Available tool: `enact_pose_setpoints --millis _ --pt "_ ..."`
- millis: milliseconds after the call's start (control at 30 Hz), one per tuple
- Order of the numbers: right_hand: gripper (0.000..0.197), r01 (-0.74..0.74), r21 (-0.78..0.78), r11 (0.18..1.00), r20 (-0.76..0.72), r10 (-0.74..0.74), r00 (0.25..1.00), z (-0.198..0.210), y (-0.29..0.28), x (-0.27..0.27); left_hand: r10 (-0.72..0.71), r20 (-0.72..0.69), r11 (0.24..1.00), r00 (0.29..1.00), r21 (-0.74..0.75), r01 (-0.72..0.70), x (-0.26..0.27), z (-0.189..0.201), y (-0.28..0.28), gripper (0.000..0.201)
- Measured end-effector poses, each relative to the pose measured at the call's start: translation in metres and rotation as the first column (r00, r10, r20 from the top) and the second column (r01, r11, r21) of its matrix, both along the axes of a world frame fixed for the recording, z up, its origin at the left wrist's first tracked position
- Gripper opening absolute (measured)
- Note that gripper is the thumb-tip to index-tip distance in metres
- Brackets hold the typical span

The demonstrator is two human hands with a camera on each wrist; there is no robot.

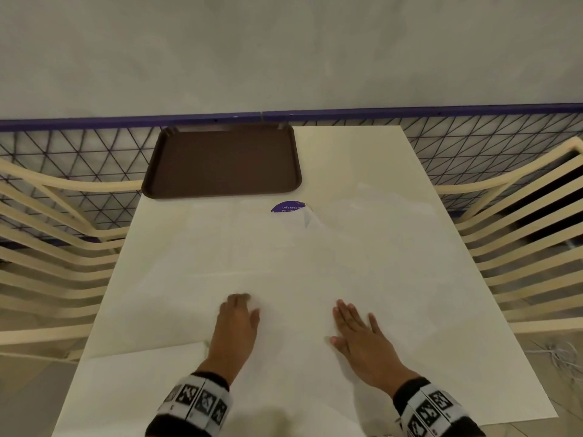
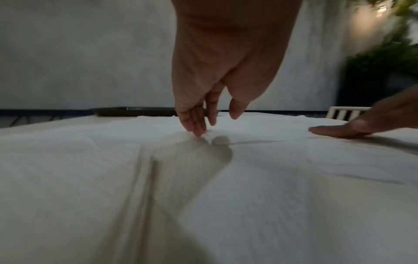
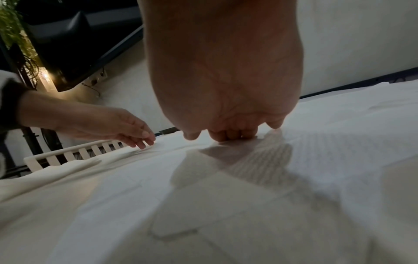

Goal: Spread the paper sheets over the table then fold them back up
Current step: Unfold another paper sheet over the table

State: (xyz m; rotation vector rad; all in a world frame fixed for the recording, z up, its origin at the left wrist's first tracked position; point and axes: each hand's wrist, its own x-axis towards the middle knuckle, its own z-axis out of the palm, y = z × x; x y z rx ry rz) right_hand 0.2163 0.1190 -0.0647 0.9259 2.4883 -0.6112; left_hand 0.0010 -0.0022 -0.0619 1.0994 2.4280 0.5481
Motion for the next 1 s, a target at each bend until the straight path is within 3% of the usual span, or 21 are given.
enact_pose_setpoints --millis 100,200,267,367,500,600,700,767,867,1000 --pt "0.128 -0.007 -0.016 1.000 0.011 0.007 1.000 0.001 0.002 0.001 0.217 0.157 0.976 0.963 -0.039 -0.214 -0.011 -0.002 0.023 0.053" --pt "0.127 0.001 -0.040 0.999 -0.005 -0.002 1.000 0.002 0.002 0.001 0.362 0.299 0.932 0.883 -0.124 -0.340 -0.022 0.001 0.041 0.069" --pt "0.127 0.006 -0.051 0.999 -0.007 -0.006 1.000 0.001 0.002 0.003 0.406 0.362 0.913 0.839 -0.202 -0.354 -0.028 -0.002 0.046 0.065" --pt "0.122 0.013 -0.071 0.997 0.005 -0.013 1.000 0.002 0.002 0.003 0.313 0.363 0.947 0.878 -0.183 -0.263 -0.028 0.001 0.044 0.029" --pt "0.060 0.020 -0.023 1.000 0.009 -0.020 1.000 0.028 0.007 -0.005 0.142 0.371 0.978 0.918 0.093 -0.189 -0.005 0.023 0.037 0.008" --pt "0.066 0.060 0.133 0.989 -0.215 -0.030 0.976 0.055 0.013 -0.028 -0.028 0.255 0.970 0.966 0.242 -0.036 0.008 0.045 0.022 0.021" --pt "0.074 -0.032 0.192 0.981 -0.403 0.109 0.909 0.075 0.014 -0.061 -0.120 0.129 0.958 0.984 0.276 0.081 0.014 0.071 0.005 0.015" --pt "0.059 -0.058 0.066 0.996 -0.435 0.081 0.897 0.083 0.014 -0.080 -0.108 0.112 0.955 0.988 0.286 0.072 0.012 0.088 -0.008 0.018" --pt "0.028 -0.030 -0.242 0.970 -0.377 -0.065 0.924 0.092 0.011 -0.099 0.007 0.190 0.936 0.982 0.344 -0.073 -0.007 0.107 -0.034 0.027" --pt "0.020 0.075 -0.464 0.883 -0.277 -0.225 0.934 0.095 0.001 -0.119 0.250 0.306 0.886 0.919 0.310 -0.344 -0.052 0.110 -0.083 0.023"
